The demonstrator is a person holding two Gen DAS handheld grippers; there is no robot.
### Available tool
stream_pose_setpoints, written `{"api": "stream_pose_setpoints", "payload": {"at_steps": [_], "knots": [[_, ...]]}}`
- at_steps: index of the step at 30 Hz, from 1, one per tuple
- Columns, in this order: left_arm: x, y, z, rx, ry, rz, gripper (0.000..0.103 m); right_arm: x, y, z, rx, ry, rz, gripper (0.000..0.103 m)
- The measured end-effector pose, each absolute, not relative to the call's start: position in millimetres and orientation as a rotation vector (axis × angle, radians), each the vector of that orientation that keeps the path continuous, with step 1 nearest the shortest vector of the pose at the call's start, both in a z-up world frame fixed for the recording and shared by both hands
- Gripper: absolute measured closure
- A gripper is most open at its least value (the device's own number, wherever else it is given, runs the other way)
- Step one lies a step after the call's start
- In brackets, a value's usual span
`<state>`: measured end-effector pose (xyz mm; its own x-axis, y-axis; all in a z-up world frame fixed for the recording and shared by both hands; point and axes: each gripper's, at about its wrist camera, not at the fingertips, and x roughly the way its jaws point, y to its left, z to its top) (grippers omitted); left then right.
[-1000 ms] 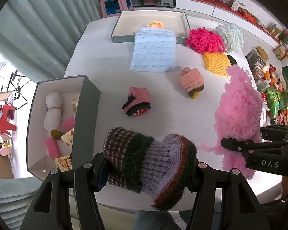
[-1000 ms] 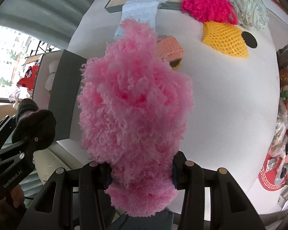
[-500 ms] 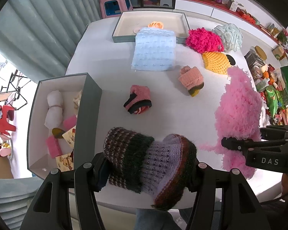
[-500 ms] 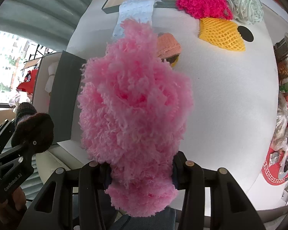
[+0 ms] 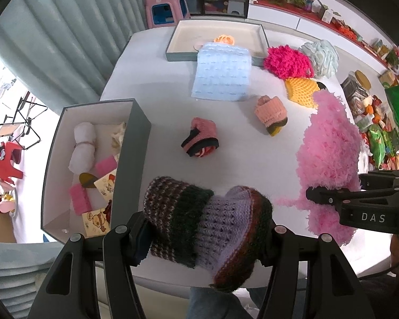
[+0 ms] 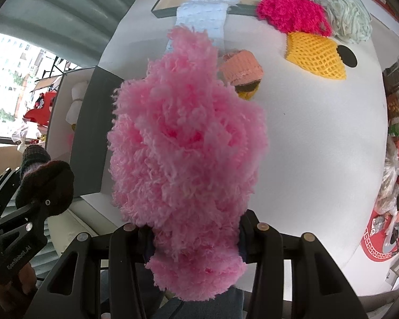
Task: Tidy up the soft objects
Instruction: 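Carry the brown-and-lavender hat and pink fluffy item over the box with both tools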
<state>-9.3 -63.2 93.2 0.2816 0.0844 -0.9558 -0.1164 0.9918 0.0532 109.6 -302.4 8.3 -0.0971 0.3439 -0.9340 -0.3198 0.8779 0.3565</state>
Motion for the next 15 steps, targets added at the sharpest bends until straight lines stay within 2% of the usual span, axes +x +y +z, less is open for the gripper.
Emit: {"api": "stream_pose_setpoints", "payload": {"at_steps": [15], "knots": [[-24,-41,93,-0.049,1.259,0.158,0.041,104,-288,9,-0.005,1.575,0.572,0.053]]}}
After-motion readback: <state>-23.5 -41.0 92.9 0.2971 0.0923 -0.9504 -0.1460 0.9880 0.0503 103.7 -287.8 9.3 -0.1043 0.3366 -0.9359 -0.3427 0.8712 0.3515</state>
